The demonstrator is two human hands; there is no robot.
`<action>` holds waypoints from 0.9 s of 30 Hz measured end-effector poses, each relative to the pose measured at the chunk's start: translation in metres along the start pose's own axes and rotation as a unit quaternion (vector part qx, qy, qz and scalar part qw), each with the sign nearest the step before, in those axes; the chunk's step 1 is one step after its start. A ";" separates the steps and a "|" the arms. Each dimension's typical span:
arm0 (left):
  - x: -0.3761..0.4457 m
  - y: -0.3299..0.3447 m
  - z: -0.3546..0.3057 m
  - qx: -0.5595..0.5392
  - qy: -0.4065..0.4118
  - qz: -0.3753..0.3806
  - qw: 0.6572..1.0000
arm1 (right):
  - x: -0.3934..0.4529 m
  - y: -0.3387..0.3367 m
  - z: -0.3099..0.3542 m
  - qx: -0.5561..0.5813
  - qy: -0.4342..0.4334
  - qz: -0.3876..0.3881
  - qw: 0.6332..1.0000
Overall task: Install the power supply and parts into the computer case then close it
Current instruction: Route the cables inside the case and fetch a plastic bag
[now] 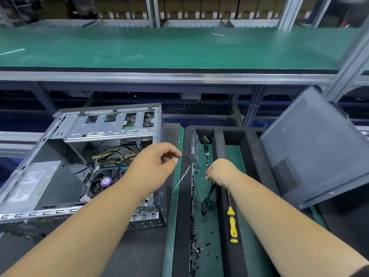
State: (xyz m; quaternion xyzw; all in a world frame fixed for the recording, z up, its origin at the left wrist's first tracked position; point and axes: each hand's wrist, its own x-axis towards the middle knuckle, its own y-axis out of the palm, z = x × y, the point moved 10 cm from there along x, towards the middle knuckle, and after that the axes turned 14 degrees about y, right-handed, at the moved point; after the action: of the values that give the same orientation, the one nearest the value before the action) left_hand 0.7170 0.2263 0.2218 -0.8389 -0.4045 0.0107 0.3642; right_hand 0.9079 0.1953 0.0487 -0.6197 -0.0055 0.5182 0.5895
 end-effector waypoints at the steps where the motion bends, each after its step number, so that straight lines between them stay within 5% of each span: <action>1: 0.001 0.002 -0.003 -0.004 0.003 0.000 1.000 | -0.015 -0.021 -0.006 0.106 0.040 -0.015 0.993; 4: 0.004 0.009 -0.009 -0.016 0.004 0.003 1.000 | -0.053 -0.066 -0.011 0.167 0.009 -0.079 0.983; 14: 0.024 0.027 -0.001 -0.146 -0.109 -0.018 0.983 | -0.134 -0.112 0.025 0.291 -0.142 -0.045 0.945; 21: 0.049 -0.015 -0.026 -0.305 -0.066 -0.074 0.947 | -0.177 -0.129 0.084 0.372 -0.248 0.013 0.895; 27: 0.047 -0.087 -0.025 -0.271 0.012 -0.138 0.952 | -0.201 -0.133 0.134 0.430 -0.284 -0.003 0.857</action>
State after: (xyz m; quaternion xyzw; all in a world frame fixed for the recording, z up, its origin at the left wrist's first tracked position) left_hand 0.6982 0.2794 0.3074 -0.8420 -0.4999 -0.1596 0.1254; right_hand 0.8084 0.2086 0.3052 -0.1310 0.0491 0.6209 0.7713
